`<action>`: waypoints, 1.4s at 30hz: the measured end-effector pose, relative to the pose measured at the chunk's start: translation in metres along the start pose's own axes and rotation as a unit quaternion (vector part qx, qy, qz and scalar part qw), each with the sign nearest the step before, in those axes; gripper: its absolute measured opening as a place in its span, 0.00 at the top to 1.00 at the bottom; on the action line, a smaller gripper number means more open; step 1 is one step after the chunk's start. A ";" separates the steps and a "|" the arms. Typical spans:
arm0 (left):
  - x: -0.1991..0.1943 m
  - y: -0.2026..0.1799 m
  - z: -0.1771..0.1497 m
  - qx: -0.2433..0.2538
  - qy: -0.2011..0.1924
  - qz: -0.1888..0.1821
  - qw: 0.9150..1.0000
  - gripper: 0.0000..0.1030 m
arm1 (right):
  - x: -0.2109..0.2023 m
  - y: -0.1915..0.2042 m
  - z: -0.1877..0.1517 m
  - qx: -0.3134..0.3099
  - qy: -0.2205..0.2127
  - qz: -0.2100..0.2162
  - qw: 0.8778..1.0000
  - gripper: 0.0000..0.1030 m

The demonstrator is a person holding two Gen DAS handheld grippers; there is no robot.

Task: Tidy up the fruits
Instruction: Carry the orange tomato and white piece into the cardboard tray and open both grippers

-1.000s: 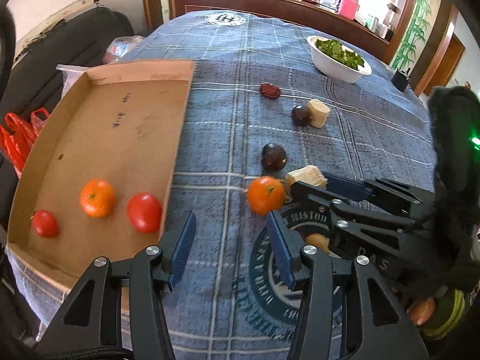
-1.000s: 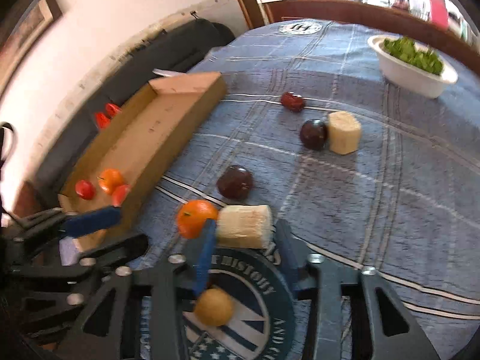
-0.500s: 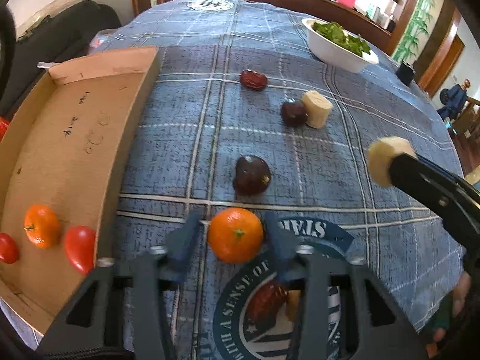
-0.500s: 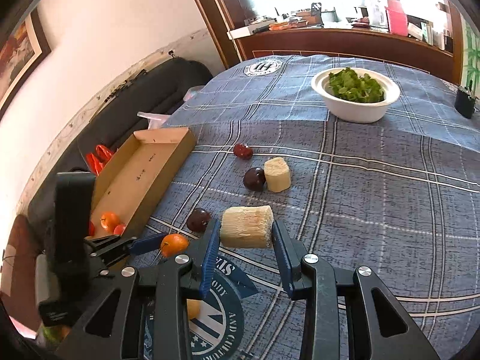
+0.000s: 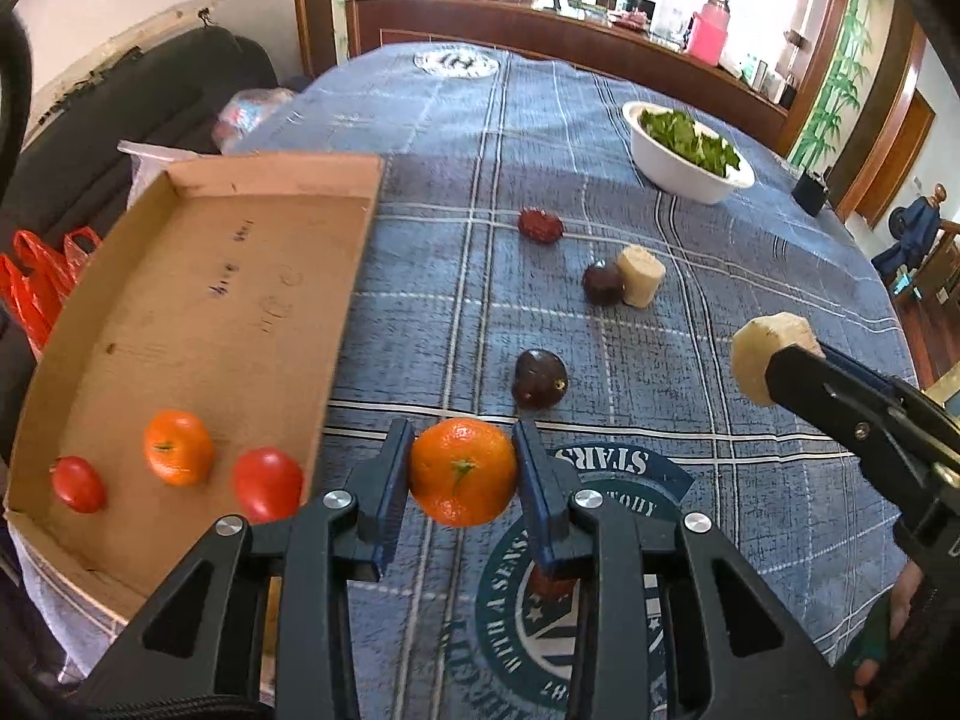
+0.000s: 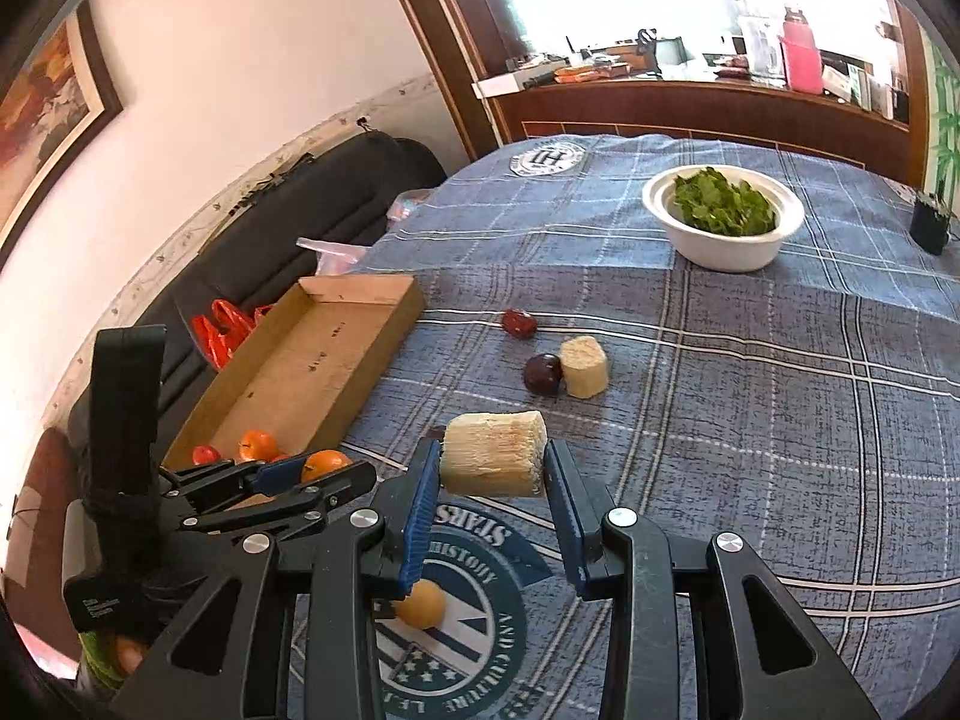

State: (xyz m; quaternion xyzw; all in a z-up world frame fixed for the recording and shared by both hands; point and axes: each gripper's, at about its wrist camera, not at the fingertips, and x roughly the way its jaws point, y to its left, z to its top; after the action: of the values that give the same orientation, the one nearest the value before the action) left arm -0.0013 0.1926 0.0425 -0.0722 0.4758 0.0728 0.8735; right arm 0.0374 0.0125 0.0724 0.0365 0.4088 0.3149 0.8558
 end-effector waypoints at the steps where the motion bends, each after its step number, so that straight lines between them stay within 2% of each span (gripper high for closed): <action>1: -0.003 0.001 0.001 -0.001 -0.003 0.001 1.000 0.70 | -0.001 0.003 0.000 -0.003 -0.001 0.002 1.000 0.65; 18: -0.032 0.036 -0.004 -0.020 -0.032 0.022 0.999 0.70 | 0.002 0.041 0.001 -0.033 0.002 0.026 0.999 0.65; 42: -0.041 0.081 -0.004 -0.051 -0.042 0.039 0.997 0.70 | 0.027 0.086 0.007 -0.073 0.017 0.054 0.996 0.65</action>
State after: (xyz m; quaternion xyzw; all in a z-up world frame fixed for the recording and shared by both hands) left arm -0.0423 0.2687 0.0708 -0.0949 0.4369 0.1345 0.8843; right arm 0.0110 0.0984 0.0858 -0.0097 0.3969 0.3903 0.8307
